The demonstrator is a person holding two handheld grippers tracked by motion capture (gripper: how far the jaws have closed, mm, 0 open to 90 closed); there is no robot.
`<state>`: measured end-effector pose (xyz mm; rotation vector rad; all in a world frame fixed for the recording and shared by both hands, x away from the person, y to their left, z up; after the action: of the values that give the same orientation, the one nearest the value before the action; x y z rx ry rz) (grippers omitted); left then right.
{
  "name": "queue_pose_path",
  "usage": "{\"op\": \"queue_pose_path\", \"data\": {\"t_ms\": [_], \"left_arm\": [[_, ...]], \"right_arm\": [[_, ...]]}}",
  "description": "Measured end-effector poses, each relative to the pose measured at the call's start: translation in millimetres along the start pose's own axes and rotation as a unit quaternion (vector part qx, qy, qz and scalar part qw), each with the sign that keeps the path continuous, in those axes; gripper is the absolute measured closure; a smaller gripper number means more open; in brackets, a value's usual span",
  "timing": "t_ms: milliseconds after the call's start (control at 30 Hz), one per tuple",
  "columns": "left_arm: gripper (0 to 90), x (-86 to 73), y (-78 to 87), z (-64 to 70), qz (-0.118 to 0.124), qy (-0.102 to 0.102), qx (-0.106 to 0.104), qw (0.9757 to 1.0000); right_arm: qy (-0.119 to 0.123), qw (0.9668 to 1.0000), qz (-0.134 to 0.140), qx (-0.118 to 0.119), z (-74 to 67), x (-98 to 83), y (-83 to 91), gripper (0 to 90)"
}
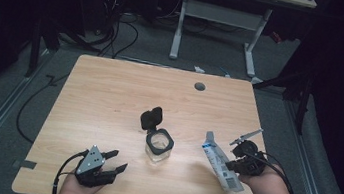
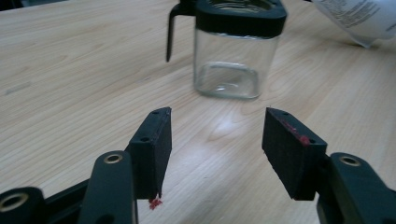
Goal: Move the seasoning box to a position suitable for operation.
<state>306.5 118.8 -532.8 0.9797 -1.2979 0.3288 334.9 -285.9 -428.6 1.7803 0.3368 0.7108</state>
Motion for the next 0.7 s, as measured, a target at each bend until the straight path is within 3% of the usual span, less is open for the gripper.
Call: {"op": "queue_pose_path", "data": {"t_ms": [133,200,233,267,300,700], "left_arm": [[40.8,3.2,-2.0,11.5,0.005,-0.004,-0.017,0.9998],[38.7,6.5,-4.7,26.1,0.012,-0.016,-0.031,0.9993],[38.1,6.5,-4.7,26.1,0.012,-0.016,-0.031,0.9993],[37.4,7.7,-5.6,31.1,0.016,-0.020,-0.034,0.9991],[36.8,10.4,-7.3,40.5,0.021,-0.026,-0.045,0.9984],[30.4,26.7,-27.8,79.1,0.029,-0.029,-0.090,0.9951]], "right_arm": [[-0.003,1.0000,-0.002,-0.001,-1.7,0.5,1.6,90.0],[0.003,1.0000,0.002,0.002,-3.8,0.7,3.0,90.0],[0.003,1.0000,0.002,0.002,-3.8,0.7,3.0,90.0],[-0.009,0.9999,0.004,0.003,-6.9,0.3,4.8,90.0],[0.003,1.0000,0.007,0.005,-6.2,0.8,5.1,90.0],[0.018,0.9996,0.016,0.014,-19.4,8.7,12.5,90.0]]}}
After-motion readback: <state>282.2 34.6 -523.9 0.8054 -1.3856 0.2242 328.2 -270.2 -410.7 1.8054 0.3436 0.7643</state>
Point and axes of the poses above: each handheld gripper's, and its own axes: y roughly backward along the jaws, x roughly out of its top, z roughly to its right, the point moved 3 cm from there along -y, roughly forward along the jaws, and after that the axes turned 11 degrees about x, right-handed, at the moved point
